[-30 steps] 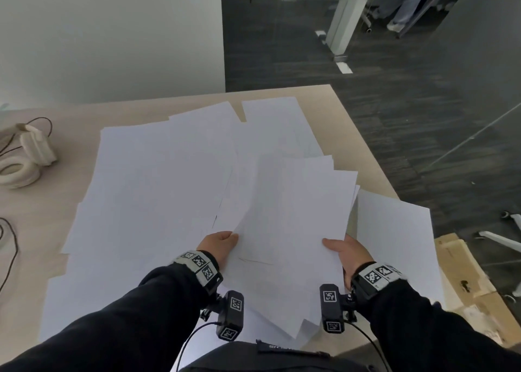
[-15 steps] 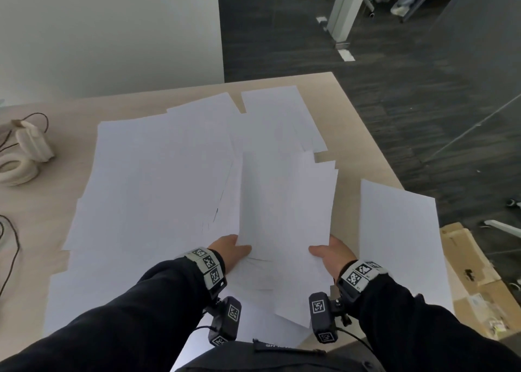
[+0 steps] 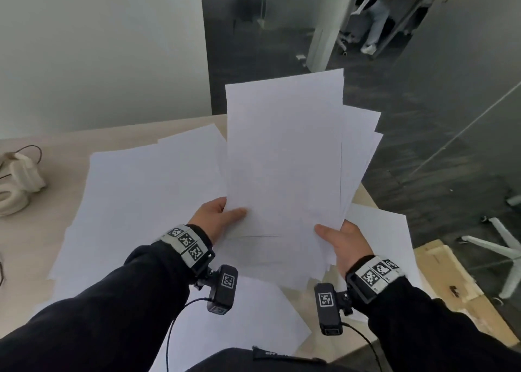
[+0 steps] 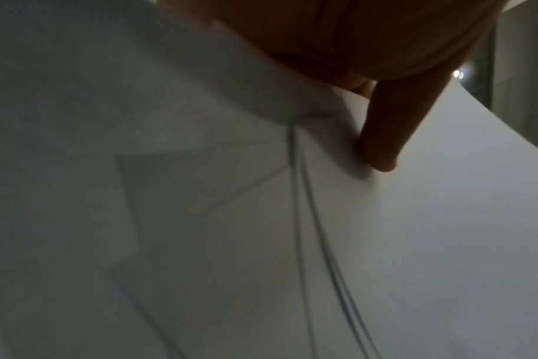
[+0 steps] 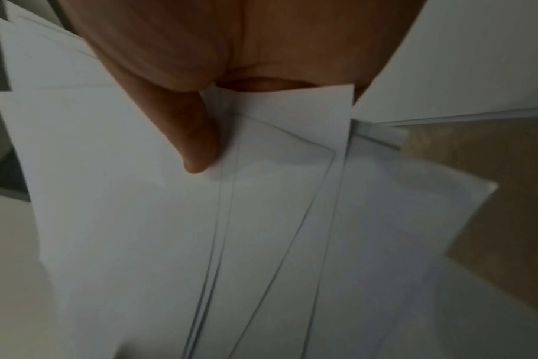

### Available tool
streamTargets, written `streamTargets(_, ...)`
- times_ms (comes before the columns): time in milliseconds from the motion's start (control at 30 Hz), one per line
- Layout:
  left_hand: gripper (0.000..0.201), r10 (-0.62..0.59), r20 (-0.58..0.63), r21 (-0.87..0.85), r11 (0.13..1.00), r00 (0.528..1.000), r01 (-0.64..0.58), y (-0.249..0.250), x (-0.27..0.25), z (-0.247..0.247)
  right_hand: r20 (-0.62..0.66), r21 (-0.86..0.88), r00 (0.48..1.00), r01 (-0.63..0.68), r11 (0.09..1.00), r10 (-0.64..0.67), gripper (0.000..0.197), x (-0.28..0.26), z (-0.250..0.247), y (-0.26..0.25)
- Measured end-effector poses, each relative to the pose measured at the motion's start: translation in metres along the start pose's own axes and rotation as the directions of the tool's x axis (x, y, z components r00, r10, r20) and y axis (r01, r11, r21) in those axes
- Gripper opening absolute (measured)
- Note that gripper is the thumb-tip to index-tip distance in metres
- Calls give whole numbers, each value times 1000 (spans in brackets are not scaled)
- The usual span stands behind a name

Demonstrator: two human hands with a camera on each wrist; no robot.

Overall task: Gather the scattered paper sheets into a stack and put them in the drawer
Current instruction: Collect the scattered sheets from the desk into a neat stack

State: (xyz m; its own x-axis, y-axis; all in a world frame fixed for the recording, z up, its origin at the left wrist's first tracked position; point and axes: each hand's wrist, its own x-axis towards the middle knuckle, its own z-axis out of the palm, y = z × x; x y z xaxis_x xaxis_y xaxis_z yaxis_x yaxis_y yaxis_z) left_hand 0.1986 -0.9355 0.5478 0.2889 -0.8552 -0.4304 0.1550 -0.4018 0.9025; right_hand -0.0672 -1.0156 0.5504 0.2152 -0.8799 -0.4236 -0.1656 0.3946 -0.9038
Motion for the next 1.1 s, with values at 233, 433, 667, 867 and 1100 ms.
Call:
streamTargets(233, 20, 103, -44, 72, 992, 994, -100, 17, -1, 2, 0, 11, 997, 76, 997, -76, 13, -5, 3, -25)
streamTargets(433, 15, 113, -111, 201, 976, 987, -89, 0, -10, 4, 41, -41, 998, 42, 998, -40, 15, -17, 7, -18)
streamTargets(667, 33, 99, -38, 253, 964, 994, -86, -7, -14, 0, -4, -67, 998, 66, 996, -66, 27, -20, 6, -12)
streamTargets(867, 22, 121, -11, 218, 969, 993, -115, -4, -15, 3, 36, -14, 998, 57, 998, -57, 19, -17, 8, -11)
streamTargets(1100, 33, 139, -4, -15, 990, 990, -139, 0, -24, 5, 71, 134, 996, 52, 990, -62, 30, -18, 6, -8)
